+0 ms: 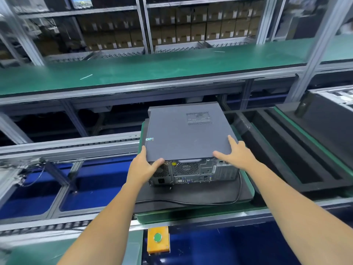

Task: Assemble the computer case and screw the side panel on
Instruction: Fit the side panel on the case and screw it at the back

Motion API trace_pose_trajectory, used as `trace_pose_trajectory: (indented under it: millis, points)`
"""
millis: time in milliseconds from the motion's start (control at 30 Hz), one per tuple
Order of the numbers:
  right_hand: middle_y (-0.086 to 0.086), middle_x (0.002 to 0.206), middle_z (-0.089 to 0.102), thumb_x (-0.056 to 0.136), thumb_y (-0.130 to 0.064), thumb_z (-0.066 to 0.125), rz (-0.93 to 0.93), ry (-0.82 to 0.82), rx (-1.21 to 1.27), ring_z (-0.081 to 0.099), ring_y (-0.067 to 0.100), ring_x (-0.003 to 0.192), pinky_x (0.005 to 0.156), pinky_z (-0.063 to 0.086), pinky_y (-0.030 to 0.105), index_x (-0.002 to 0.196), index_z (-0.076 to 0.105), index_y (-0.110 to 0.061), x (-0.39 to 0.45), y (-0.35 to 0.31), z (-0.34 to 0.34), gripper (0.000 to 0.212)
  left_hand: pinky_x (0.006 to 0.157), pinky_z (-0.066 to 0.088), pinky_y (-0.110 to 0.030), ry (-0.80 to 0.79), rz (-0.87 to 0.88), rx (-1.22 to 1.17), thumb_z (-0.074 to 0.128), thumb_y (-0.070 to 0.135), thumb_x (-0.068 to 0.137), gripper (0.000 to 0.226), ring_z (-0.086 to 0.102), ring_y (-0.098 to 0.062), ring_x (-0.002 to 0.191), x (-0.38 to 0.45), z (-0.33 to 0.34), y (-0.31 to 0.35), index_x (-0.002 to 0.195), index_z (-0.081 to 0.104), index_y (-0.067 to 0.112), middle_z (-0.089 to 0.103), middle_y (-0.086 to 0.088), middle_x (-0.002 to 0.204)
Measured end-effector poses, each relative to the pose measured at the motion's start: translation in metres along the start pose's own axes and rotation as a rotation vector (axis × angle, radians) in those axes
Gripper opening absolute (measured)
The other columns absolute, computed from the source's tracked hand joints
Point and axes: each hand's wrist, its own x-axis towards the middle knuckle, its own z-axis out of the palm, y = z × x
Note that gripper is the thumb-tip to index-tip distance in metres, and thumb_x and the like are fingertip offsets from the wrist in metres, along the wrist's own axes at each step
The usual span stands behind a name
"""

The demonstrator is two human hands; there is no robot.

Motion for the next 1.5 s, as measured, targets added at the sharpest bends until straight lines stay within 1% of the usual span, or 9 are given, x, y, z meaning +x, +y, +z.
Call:
trace_pose_trajectory:
  millis: [400,500,567,633,733,833,1067,1333,1500]
  points:
    - [0.012,0.152,0.043,0.089,-0.034,0.074,-0.122,0.071,0.083,0.048,0.031,0.132,0.105,0.038,0.035,0.157,0.025,-0.016,-0.008,0.018,-0.007,0.086,0.076,0.042,-0.035,0.006,-0.002,-0.041,0.056,0.034,0.092,0.064,0.053,-0.028,0.097,-0.004,-0.001,-0.002,0.147,0.027,0.015,0.06,-0.007,0.115]
    - [0.011,0.152,0.043,0.095,-0.026,0.067,-0.152,0.046,0.112,0.061,0.022,0.104,0.085,0.041,0.023,0.157,0.025,-0.017,-0.011,0.022,-0.011,0.075,0.084,0.042,-0.033,0.04,-0.074,-0.223,0.054,0.029,0.095,0.054,0.054,-0.024,0.108,-0.013,-0.005,-0.005,0.144,0.036,0.017,0.058,-0.003,0.121]
    - [0.008,0.152,0.042,0.098,-0.022,0.062,-0.147,0.007,0.127,0.06,0.011,0.081,0.07,0.041,0.019,0.156,0.027,-0.02,-0.011,0.025,-0.015,0.069,0.077,0.043,-0.031,0.2,-0.101,-0.293,0.054,0.035,0.093,0.033,0.058,-0.022,0.098,-0.03,0.001,-0.009,0.121,0.053,0.019,0.063,0.001,0.108]
    - [0.008,0.151,0.043,0.096,-0.018,0.064,-0.153,0.029,0.164,0.06,0.016,0.094,0.075,0.042,0.02,0.154,0.035,-0.018,-0.01,0.028,-0.015,0.065,0.059,0.036,-0.029,0.338,-0.106,-0.213,0.053,0.037,0.092,0.016,0.058,-0.021,0.075,-0.052,0.017,-0.015,0.088,0.05,0.022,0.059,0.004,0.082]
    - [0.007,0.145,0.041,0.091,-0.012,0.068,-0.164,0.237,0.348,0.045,0.023,0.127,0.096,0.036,0.024,0.136,0.057,-0.009,-0.009,0.025,-0.01,0.046,0.06,0.039,-0.029,0.087,-0.016,0.09,0.055,0.027,0.092,0.014,0.057,-0.02,0.075,-0.073,0.06,-0.018,0.083,0.054,0.017,0.059,0.0,0.083]
    - [0.004,0.121,0.046,0.089,-0.009,0.066,-0.176,0.424,0.419,0.05,0.016,0.106,0.092,0.038,0.024,0.117,0.064,-0.009,-0.005,0.018,-0.007,0.028,0.077,0.044,-0.032,-0.069,0.085,0.255,0.05,0.023,0.095,0.018,0.057,-0.024,0.096,-0.069,0.092,-0.01,0.1,0.062,0.011,0.058,-0.004,0.101]
    - [0.001,0.097,0.057,0.085,-0.006,0.063,-0.173,0.522,0.374,0.052,0.002,0.073,0.064,0.035,0.003,0.091,0.062,-0.022,0.008,0.03,-0.008,0.017,0.073,0.046,-0.035,-0.098,0.089,0.39,0.051,0.001,0.08,0.021,0.057,-0.029,0.094,-0.047,0.117,-0.005,0.095,0.064,0.006,0.061,-0.01,0.102]
    - [0.004,0.094,0.06,0.086,0.0,0.058,-0.024,0.566,0.514,0.054,0.013,0.079,0.077,0.042,0.025,0.091,0.065,-0.011,0.01,0.035,-0.025,0.014,0.084,0.043,-0.034,-0.228,0.19,0.439,0.051,-0.005,0.079,0.026,0.053,-0.03,0.104,-0.041,0.115,-0.007,0.102,0.06,0.005,0.056,-0.013,0.114]
    - [0.003,0.089,0.061,0.087,-0.002,0.057,0.012,0.557,0.513,0.054,0.015,0.079,0.07,0.039,0.024,0.091,0.065,-0.01,0.005,0.032,-0.038,0.012,0.082,0.044,-0.036,-0.306,0.267,0.41,0.052,-0.003,0.08,0.022,0.055,-0.032,0.101,-0.042,0.101,0.018,0.099,0.061,0.003,0.056,-0.013,0.107]
